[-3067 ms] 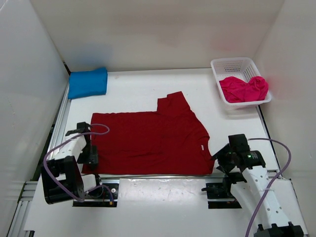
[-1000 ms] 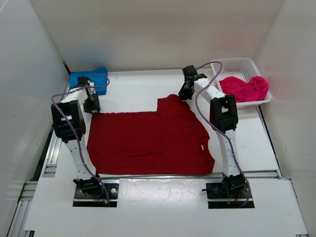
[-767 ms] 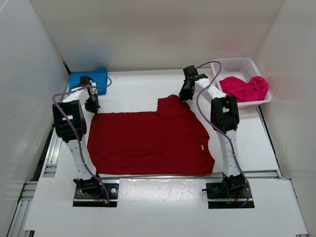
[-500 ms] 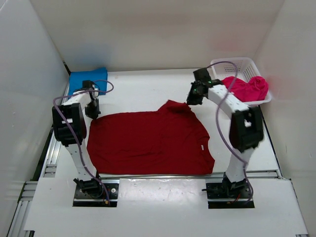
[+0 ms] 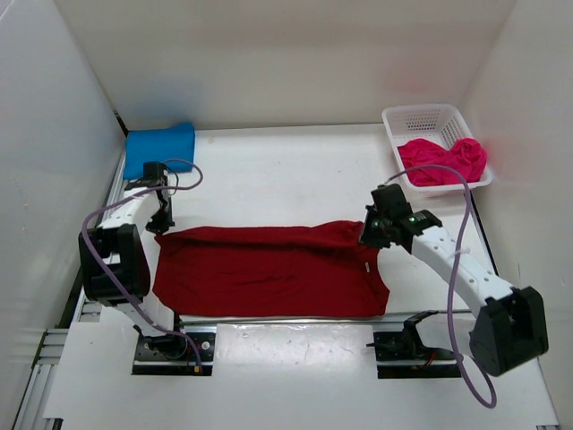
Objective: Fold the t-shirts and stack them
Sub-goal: Fold the other side of the tshirt into a rectangle
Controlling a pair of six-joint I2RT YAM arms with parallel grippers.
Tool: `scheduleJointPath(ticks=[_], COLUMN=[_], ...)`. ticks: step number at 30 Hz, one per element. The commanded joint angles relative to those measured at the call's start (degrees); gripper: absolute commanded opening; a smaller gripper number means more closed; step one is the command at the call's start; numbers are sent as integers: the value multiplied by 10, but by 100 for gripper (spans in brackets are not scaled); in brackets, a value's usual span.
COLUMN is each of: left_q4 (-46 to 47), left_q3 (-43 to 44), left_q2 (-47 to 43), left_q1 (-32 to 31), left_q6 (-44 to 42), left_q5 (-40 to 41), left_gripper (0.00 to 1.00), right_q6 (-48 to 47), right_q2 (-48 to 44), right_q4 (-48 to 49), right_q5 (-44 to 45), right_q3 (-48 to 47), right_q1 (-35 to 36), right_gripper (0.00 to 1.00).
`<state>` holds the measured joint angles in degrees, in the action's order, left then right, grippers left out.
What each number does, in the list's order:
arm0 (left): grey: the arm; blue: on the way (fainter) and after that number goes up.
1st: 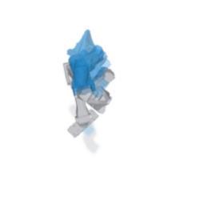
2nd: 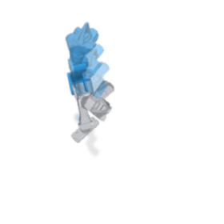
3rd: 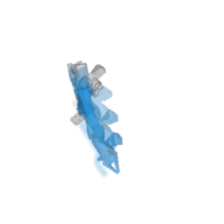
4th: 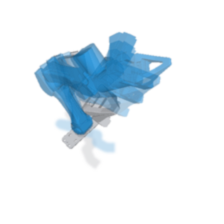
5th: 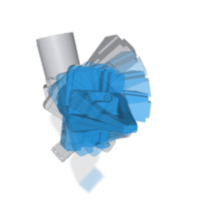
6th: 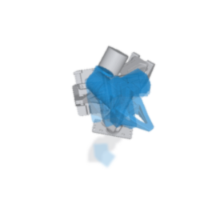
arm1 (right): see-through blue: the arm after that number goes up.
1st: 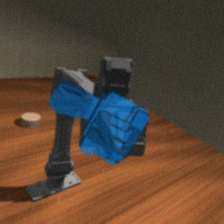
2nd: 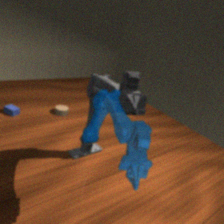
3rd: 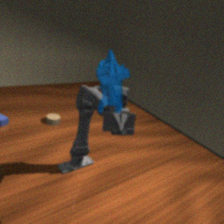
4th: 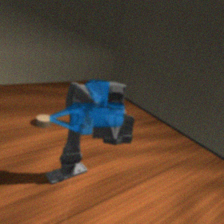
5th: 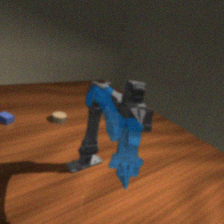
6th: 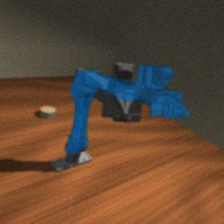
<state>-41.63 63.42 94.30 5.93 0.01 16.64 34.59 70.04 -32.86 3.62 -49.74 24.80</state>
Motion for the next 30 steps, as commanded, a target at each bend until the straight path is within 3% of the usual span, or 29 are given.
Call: scheduleJointPath(ticks=[1, 19, 30], left_q4=[0, 0, 0], left_q3=[-37, -58, -129], left_q2=[-44, -74, -42], left_q1=[-9, -15, -15], left_q6=[0, 0, 0], left_q5=[27, 59, 59], left_gripper=[10, 10, 10], right_q6=[20, 87, 104], right_q2=[-58, -139, -113], right_q4=[-2, -53, -21], right_q5=[26, 76, 56], right_q3=[17, 81, 169], right_q1=[12, 64, 69], right_gripper=[0, 0, 0])
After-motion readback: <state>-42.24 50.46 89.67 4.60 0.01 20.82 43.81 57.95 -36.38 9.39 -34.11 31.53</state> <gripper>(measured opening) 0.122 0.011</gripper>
